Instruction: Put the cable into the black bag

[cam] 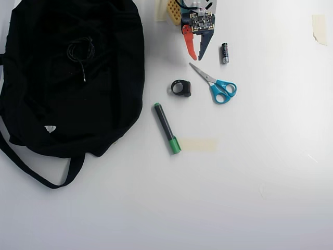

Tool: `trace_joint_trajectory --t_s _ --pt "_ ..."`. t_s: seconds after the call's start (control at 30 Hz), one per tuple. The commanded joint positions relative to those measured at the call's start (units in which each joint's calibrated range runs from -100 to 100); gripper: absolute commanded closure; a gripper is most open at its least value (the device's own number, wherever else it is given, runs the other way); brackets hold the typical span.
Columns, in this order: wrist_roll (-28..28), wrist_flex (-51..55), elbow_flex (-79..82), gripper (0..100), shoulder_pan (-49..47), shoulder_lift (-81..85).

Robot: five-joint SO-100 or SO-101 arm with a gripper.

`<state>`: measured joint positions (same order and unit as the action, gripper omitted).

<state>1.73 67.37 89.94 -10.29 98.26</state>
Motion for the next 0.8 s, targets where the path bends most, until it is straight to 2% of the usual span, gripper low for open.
trace_joint_trajectory --t_s 0.0,0.37,0.53,0.77 --pt "-0.27 -0.62 0.63 98 0.86 1.08" --pt "-0.32 -0.18 9.25 98 1.39 1.25" --pt "-0.27 4.98 9.34 97 1.39 1.25" --pt "-0.27 5.41 9.34 98 1.39 1.16"
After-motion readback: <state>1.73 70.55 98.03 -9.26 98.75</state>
